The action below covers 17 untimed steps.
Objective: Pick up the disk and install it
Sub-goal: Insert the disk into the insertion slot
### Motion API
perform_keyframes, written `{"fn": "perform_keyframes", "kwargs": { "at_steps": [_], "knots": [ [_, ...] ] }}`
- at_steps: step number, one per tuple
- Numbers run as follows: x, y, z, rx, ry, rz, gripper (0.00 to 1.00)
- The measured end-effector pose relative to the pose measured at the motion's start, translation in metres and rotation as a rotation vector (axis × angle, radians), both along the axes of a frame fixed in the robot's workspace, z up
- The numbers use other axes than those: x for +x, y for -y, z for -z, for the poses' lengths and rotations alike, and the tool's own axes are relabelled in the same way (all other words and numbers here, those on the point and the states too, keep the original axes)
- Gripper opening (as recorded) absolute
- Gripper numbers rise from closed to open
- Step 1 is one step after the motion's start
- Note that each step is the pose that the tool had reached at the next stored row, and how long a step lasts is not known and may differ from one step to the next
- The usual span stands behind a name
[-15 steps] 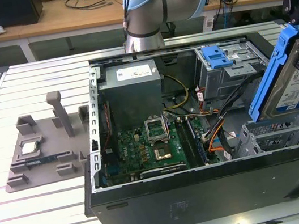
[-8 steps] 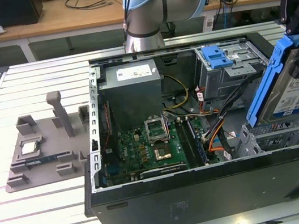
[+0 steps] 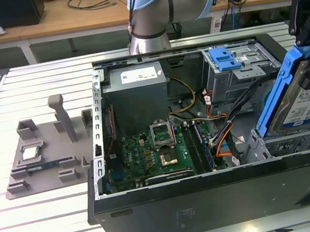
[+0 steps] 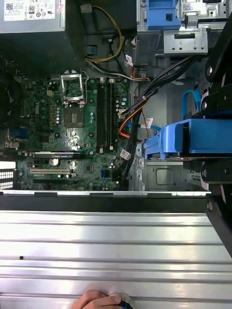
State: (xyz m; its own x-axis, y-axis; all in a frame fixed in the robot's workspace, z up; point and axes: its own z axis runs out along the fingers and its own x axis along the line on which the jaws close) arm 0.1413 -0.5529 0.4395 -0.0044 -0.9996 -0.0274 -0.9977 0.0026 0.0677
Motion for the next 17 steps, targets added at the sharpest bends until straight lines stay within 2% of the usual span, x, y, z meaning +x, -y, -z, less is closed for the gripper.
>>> {"fn": "perform_keyframes", "kwargs": {
  "at_steps": [13,17],
  "knots": [
    [0.0,0.0,0.0301,0.0001,-0.0018,0.0,0.37],
    [0.0,0.0,0.0446,0.0001,-0.0018,0.0,0.37]
  ]
}}
